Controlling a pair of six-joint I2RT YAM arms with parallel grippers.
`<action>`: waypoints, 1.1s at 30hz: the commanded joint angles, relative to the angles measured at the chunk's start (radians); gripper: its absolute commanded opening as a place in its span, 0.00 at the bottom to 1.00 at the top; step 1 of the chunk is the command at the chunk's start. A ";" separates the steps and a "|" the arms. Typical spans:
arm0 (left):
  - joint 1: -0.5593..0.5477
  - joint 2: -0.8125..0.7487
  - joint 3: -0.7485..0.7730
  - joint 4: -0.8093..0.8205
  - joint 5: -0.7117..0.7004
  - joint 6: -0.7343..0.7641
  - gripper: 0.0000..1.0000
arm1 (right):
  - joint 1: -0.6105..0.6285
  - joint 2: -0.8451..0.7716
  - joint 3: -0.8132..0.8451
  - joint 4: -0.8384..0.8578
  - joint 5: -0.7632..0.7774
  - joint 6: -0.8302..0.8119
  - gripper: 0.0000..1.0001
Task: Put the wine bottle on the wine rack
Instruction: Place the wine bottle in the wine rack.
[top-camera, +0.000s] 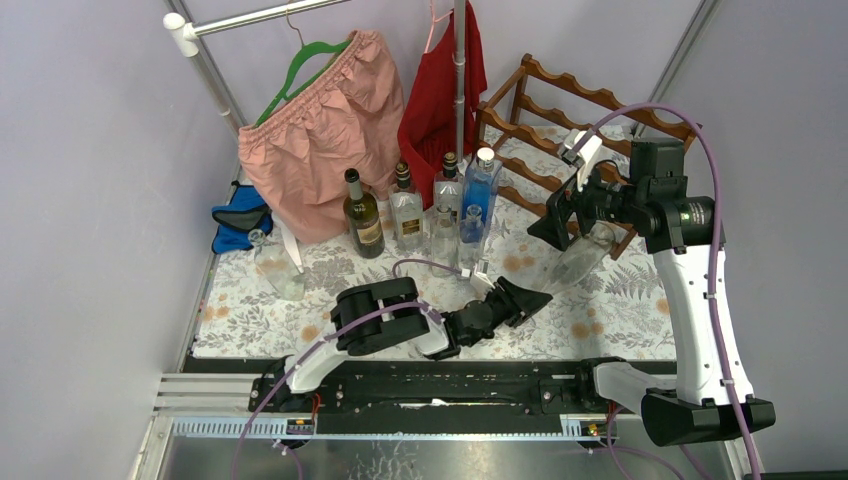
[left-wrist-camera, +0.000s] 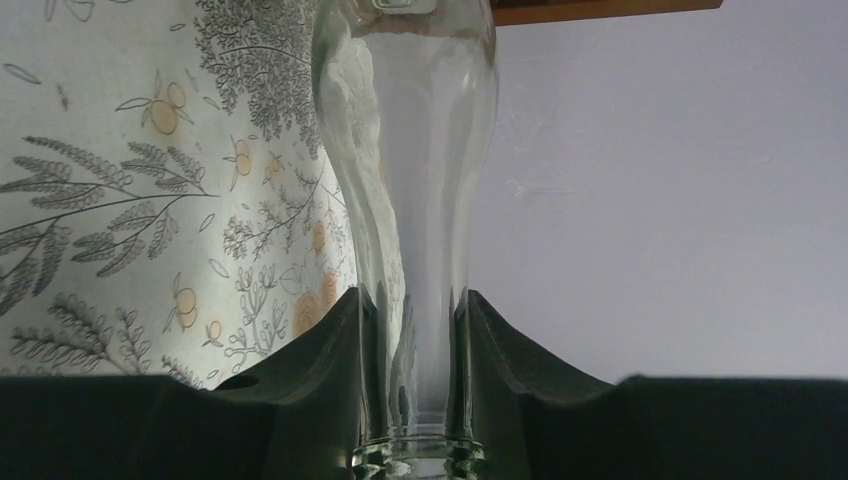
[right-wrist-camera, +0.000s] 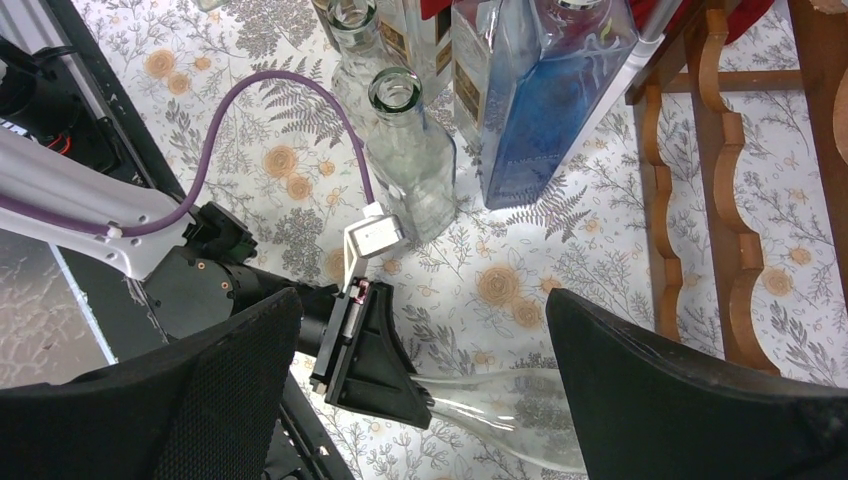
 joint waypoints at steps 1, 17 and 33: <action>0.011 -0.028 0.098 0.335 -0.065 -0.009 0.00 | -0.006 -0.016 0.002 0.037 -0.044 0.016 1.00; 0.015 -0.047 0.114 0.339 -0.080 -0.009 0.00 | -0.009 -0.027 -0.017 0.040 -0.052 0.022 1.00; 0.021 0.041 0.255 0.207 -0.106 -0.057 0.00 | -0.010 -0.033 -0.016 0.046 -0.056 0.031 1.00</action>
